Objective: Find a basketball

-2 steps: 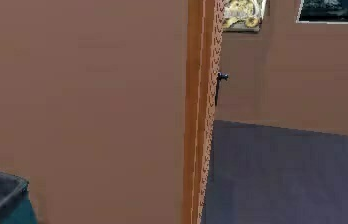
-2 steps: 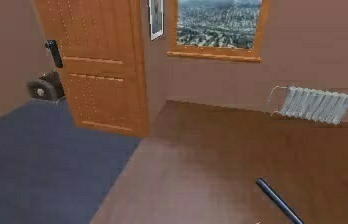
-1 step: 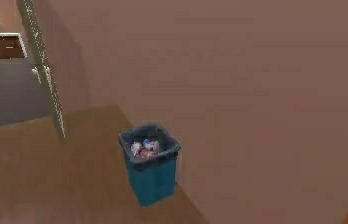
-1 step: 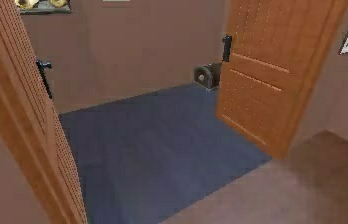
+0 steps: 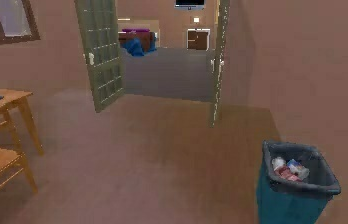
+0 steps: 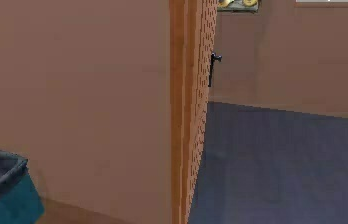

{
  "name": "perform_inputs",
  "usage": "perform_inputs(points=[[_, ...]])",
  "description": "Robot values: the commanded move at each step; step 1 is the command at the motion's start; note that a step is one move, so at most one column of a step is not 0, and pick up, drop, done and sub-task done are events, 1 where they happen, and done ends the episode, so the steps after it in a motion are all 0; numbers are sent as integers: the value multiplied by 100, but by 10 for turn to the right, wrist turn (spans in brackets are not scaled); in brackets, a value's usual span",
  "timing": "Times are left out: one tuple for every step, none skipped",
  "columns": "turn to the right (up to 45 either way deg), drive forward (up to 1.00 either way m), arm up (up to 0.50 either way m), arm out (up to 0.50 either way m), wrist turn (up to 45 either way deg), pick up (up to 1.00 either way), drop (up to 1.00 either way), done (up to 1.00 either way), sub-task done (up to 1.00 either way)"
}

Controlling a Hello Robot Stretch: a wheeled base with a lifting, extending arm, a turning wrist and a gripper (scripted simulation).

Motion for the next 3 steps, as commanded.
perform_inputs(points=[[-60, 0, 0, 0, 0, 0, 0, 0, 0], [0, 95, 0, 0, 0, 0, 0, 0, 0], [0, 100, 0, 0, 0, 0, 0, 0, 0]])
